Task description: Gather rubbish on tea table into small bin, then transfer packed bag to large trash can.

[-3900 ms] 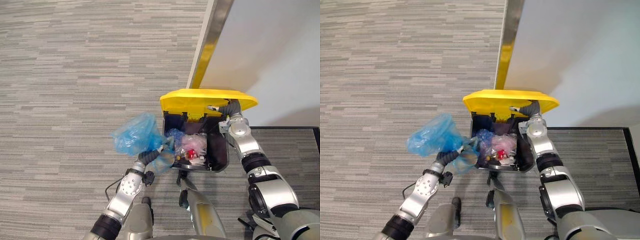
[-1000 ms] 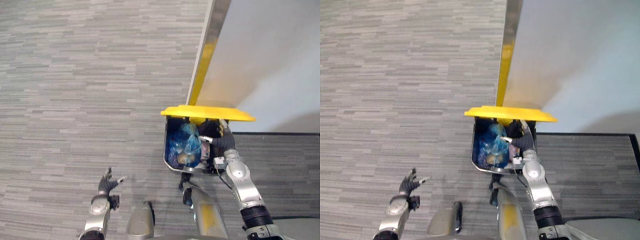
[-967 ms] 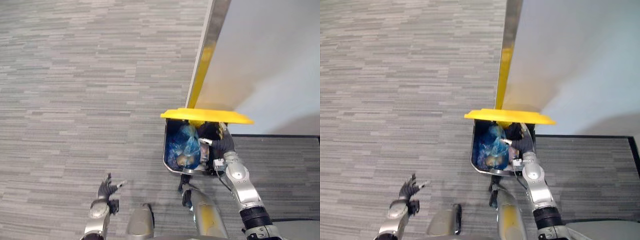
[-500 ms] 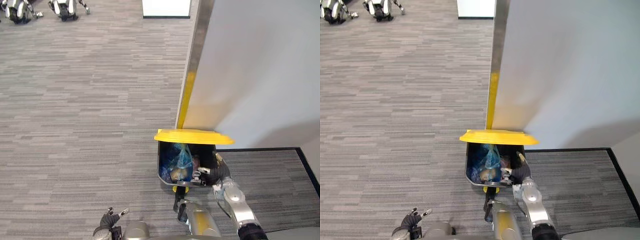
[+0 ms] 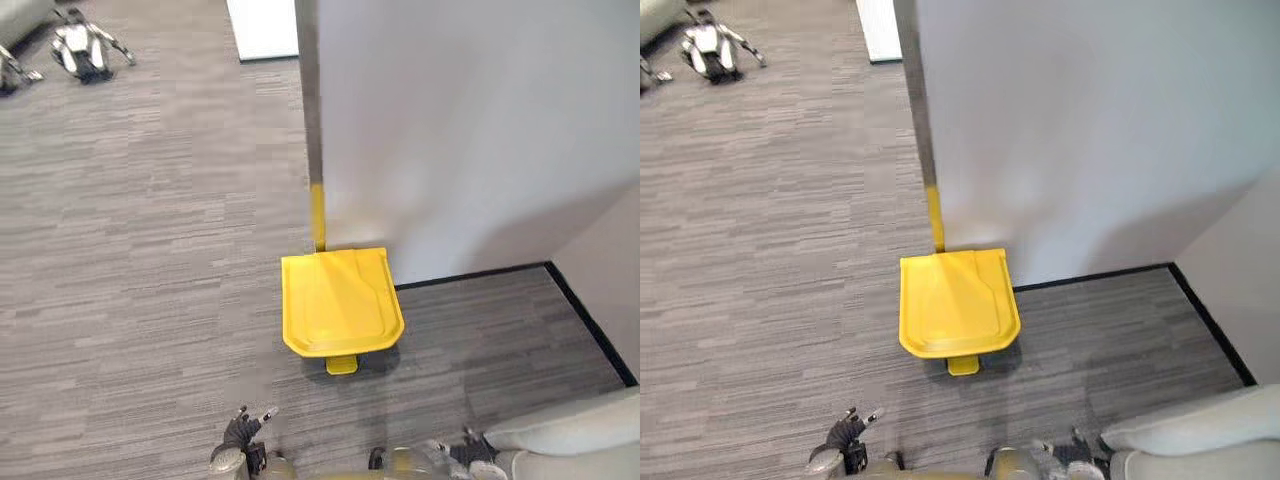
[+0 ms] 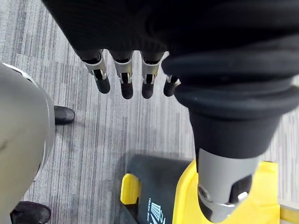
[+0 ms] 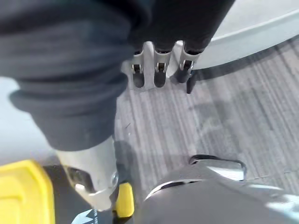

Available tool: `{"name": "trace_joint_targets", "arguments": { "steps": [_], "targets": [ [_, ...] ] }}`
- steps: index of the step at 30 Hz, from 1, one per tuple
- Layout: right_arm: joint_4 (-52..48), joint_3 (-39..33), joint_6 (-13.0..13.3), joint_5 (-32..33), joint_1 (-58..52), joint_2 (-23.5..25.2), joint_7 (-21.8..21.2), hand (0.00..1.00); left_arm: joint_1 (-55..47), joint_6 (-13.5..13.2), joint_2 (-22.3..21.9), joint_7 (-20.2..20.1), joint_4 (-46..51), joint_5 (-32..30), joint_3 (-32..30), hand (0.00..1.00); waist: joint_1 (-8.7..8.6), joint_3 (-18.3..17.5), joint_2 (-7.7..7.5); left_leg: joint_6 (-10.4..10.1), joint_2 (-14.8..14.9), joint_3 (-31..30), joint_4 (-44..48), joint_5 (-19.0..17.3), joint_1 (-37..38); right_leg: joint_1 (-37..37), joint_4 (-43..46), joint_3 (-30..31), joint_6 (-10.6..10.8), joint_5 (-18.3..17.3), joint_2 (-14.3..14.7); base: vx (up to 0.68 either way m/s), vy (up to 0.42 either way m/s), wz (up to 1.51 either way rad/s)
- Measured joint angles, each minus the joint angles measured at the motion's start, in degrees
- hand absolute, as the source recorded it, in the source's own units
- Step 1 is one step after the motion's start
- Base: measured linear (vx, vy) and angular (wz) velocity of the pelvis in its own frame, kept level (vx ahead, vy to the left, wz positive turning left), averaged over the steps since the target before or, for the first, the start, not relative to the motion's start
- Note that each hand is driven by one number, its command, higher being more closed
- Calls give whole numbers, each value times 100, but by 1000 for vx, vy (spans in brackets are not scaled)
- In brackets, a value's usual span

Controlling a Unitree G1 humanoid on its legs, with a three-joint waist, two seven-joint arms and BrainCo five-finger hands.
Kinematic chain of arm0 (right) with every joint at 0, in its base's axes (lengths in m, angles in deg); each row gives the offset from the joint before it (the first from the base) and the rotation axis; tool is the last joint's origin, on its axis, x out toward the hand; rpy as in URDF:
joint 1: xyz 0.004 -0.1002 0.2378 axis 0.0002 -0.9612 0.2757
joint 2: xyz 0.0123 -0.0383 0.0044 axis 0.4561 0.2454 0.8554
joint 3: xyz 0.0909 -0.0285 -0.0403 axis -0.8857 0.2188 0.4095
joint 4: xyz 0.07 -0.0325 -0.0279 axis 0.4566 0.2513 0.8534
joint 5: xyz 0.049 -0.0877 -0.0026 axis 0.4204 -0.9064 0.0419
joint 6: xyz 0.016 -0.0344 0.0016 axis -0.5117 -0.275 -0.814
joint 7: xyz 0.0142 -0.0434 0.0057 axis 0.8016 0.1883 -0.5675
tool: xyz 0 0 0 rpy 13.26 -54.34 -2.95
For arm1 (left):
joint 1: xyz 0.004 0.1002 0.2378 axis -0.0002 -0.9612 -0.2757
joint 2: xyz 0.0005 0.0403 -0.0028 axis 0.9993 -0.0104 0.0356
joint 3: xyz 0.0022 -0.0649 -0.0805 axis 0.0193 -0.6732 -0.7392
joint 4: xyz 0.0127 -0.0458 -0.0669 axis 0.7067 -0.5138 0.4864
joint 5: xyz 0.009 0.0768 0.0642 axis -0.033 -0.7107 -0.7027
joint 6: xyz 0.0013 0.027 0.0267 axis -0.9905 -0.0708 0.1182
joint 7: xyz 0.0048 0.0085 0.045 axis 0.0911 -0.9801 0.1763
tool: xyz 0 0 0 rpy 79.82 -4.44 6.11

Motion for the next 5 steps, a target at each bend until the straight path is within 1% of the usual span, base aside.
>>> {"name": "trace_joint_targets", "arguments": {
  "steps": [2, 5],
  "targets": [
    [107, -38, -4, 1, 17, -42, -1, 0, -88, 1, 41, 8, -33, -6, -3, 0, 7, -20, 20, 21, -9, -24, -80, 39, 67, 50, -124, -7, 59, 46, 18, -74, 10, 2],
    [151, -122, -2, 0, 55, -4, -2, 0, -144, 3, 163, 15, -122, -12, 1, 0, 4, -67, -12, 42, -86, -81, -156, 55, 58, 78, -368, 13, 130, 213, 25, -28, 45, -2]
  ]
}}
